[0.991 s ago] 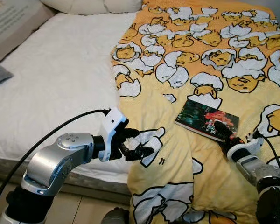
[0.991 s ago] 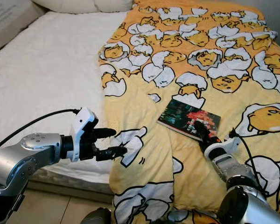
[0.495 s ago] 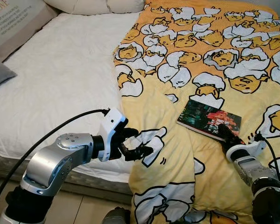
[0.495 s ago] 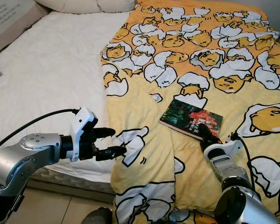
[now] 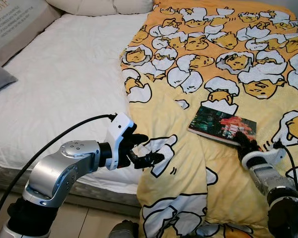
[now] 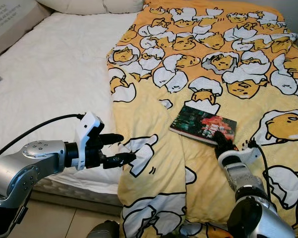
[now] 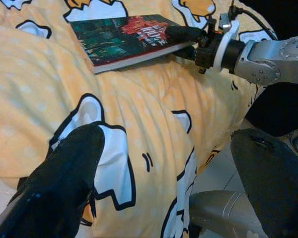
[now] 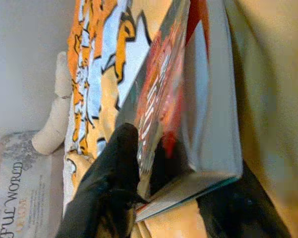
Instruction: Clean up the room
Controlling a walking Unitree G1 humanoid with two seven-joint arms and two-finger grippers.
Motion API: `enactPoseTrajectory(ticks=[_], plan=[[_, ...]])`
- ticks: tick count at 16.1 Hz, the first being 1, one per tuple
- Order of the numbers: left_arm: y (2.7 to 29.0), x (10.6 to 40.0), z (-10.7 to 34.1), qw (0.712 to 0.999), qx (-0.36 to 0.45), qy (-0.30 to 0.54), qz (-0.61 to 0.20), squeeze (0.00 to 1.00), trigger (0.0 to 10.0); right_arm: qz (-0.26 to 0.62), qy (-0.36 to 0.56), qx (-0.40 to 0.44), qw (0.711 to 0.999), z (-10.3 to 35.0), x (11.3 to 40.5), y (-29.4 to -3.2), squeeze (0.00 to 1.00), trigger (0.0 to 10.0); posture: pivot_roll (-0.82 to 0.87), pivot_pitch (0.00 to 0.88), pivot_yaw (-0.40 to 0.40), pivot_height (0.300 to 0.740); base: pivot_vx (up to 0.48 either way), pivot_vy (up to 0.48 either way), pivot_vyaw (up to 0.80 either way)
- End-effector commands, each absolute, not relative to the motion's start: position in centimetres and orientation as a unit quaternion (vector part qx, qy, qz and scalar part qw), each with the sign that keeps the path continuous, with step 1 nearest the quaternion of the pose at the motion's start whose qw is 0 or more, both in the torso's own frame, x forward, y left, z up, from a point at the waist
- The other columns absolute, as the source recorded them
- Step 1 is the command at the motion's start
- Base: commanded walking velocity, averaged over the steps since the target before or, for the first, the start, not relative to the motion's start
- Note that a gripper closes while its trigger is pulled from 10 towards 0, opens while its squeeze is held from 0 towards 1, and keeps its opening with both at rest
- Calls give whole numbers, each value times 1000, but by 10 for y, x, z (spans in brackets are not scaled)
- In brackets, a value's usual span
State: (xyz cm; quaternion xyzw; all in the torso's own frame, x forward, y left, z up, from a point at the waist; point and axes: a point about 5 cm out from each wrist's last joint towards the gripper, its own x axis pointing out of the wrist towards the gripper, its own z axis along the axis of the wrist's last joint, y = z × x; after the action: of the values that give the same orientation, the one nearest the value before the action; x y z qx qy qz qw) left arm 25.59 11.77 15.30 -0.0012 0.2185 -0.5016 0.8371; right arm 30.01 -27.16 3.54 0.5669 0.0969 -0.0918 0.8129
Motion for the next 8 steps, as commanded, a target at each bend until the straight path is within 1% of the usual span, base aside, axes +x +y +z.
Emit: enactPoseTrajectory(ticks=[1, 3, 5, 6, 7, 8], plan=[[121, 257, 156, 842, -2, 215, -494, 0, 10000, -89, 89, 572, 811, 38, 303, -269, 0, 0, 98, 78, 87, 740, 0, 0, 0], [120, 257, 156, 843, -3, 215, -494, 0, 10000, -85, 87, 570, 812, 39, 304, -269, 0, 0, 96, 76, 88, 740, 0, 0, 0], [120, 258, 156, 854, -3, 201, -480, 0, 10000, -57, 77, 561, 822, 49, 310, -270, 0, 0, 84, 64, 82, 740, 0, 0, 0], [119, 259, 157, 861, 0, 184, -473, 0, 10000, -35, 74, 547, 833, 55, 313, -270, 0, 0, 73, 45, 71, 740, 0, 0, 0], [119, 261, 158, 868, 0, 172, -466, 0, 10000, -25, 69, 539, 839, 59, 315, -272, 0, 0, 63, 27, 57, 740, 0, 0, 0], [119, 262, 158, 872, -1, 168, -461, 0, 10000, -23, 66, 536, 841, 62, 316, -274, 0, 0, 63, 27, 57, 740, 0, 0, 0]])
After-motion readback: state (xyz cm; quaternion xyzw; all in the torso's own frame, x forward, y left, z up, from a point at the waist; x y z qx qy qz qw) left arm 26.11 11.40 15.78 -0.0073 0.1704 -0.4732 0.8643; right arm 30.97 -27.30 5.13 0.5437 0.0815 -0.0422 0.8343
